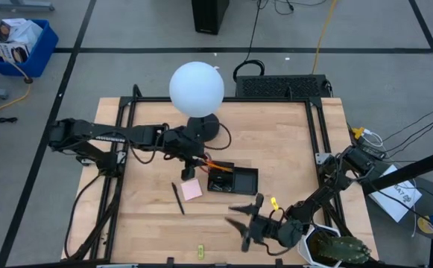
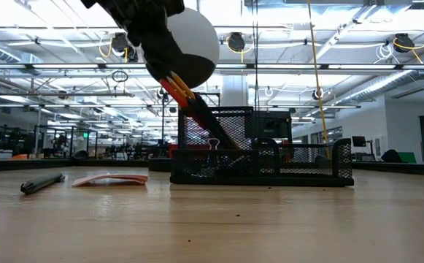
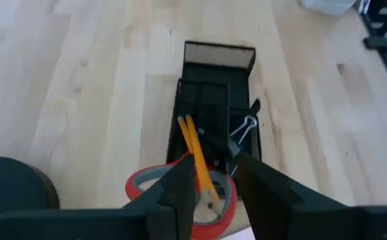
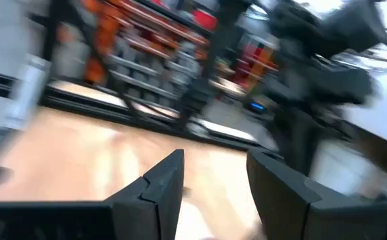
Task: Pick and place office supplies into organizer
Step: Put the eraser into the desk organizer
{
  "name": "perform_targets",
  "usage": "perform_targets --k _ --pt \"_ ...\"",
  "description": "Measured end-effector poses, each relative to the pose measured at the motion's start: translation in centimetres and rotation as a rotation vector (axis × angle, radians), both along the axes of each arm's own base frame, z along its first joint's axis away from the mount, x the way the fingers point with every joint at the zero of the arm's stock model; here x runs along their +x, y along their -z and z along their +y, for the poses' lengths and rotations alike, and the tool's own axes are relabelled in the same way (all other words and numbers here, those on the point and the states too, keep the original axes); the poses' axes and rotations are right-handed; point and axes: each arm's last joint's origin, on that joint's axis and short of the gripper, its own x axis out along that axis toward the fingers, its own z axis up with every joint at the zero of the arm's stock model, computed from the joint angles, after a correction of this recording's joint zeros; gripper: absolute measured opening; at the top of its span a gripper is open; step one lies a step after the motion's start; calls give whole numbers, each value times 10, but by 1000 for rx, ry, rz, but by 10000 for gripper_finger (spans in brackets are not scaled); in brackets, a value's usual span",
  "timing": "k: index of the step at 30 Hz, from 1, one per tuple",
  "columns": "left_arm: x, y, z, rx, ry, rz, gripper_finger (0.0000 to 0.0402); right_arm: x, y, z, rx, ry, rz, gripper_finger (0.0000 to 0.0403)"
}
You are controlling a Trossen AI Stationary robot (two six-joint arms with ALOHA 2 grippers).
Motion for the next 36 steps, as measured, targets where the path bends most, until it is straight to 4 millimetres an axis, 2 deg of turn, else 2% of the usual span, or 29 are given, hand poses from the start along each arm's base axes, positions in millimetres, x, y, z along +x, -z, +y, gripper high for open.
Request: perform_targets --k 3,5,9,15,18,21,25,31,36 --pt "-8 -7 -9 -7 24 -53 123 1 3 -6 -19 43 4 155" --pt "-13 -18 -19 -24 70 -174 121 3 5 -10 -18 38 4 155" --pt "-39 -30 -34 -71 144 -331 116 -4 4 -6 -23 95 3 155" --pt "-83 -23 -50 -155 170 -433 119 -13 0 4 6 49 -22 155" --pt "-95 -17 -57 -174 184 -510 120 -13 0 4 3 33 -20 155" --pt "-102 -15 -63 -195 220 -580 120 -12 0 5 4 5 -22 155" --pt "-109 -9 -70 -226 251 -575 120 -11 1 5 -1 -18 -18 155" --pt "-113 0 -79 -168 256 -544 120 -11 0 4 5 -15 -22 155" --pt "-114 -1 -82 -150 240 -565 120 -11 1 4 2 -15 -19 155"
